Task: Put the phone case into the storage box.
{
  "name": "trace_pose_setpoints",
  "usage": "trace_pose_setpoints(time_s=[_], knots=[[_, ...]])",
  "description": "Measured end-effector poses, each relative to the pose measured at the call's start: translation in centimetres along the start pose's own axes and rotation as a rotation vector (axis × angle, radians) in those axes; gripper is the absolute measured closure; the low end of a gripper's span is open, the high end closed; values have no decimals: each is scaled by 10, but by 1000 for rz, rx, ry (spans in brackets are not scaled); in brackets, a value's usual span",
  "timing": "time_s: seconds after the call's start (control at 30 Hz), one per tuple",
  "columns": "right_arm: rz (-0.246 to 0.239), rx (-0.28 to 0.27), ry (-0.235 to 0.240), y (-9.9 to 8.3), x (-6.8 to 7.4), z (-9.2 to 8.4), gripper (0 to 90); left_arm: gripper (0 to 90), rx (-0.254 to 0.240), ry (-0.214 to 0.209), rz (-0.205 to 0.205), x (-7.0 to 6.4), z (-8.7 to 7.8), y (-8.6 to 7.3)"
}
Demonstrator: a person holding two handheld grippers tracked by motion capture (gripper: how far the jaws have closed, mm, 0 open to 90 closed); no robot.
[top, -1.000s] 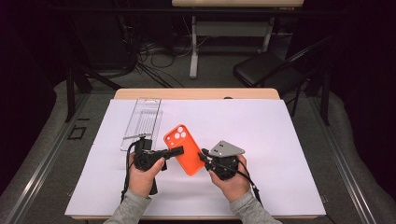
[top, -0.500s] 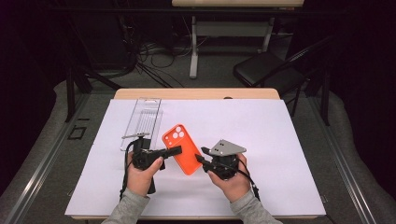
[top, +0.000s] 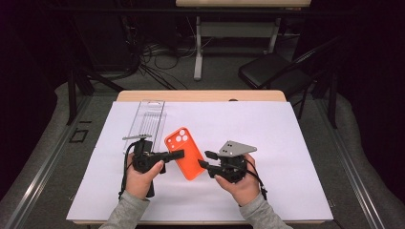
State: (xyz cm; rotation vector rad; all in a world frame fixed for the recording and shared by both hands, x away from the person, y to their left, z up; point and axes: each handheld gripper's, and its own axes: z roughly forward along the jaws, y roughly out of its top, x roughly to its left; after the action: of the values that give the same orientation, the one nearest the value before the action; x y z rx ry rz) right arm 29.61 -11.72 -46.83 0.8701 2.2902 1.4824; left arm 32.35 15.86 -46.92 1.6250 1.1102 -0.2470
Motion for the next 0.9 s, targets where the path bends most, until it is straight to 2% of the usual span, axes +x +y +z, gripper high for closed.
trace_pose_setpoints(time_s=[0.37, 0.6, 0.73, 0.9], knots=[[7, 2, 21, 1, -5, -6, 605, 810, 12, -11, 47, 0, -7, 3], [15, -5, 31, 2, -7, -8, 606, 809, 43, -22, 87, -3, -5, 2], [22, -10, 40, 2, -8, -9, 606, 809, 57, -28, 92, -4, -4, 2], [33, -13, 53, 3, -10, -11, 606, 809, 81, -59, 117, -5, -2, 2]])
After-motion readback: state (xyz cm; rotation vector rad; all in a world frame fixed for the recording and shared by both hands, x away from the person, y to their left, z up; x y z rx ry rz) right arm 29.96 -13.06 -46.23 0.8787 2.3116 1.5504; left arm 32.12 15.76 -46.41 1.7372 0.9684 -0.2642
